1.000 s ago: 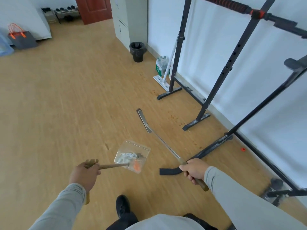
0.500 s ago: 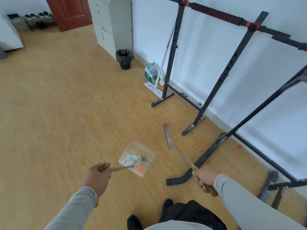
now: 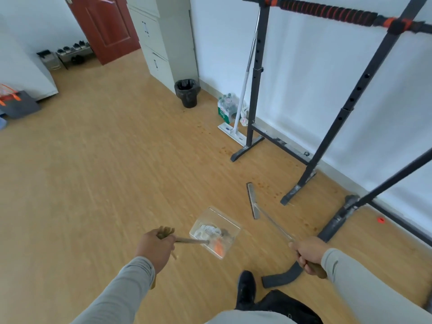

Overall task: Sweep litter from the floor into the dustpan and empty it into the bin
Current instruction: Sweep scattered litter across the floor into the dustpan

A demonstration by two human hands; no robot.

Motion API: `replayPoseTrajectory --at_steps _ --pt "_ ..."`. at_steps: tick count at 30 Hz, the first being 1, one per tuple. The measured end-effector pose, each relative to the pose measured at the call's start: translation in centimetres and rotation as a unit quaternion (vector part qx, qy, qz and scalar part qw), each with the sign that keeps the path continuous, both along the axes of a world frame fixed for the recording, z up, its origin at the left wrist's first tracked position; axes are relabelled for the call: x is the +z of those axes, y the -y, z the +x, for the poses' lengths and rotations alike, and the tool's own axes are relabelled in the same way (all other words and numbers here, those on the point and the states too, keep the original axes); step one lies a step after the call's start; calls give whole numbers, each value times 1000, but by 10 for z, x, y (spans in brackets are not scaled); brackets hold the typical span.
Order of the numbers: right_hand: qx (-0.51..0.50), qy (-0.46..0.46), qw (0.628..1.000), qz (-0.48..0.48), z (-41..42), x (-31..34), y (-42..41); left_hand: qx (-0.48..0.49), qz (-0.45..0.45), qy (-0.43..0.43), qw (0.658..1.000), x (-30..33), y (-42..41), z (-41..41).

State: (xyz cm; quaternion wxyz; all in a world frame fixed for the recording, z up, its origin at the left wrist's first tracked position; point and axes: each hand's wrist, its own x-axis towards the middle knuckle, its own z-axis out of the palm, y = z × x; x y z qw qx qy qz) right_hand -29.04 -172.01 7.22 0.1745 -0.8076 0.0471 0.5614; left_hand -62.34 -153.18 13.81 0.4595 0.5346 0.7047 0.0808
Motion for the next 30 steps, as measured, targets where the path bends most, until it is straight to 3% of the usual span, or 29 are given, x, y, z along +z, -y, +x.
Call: replayPoseTrajectory --at_steps 17,30 --pt "68 -5 997 25 37 8 -129 62 23 -10 998 6 -116 44" --pt "127 21 992 7 -26 24 -247 74 18 40 996 -18 -243 -17"
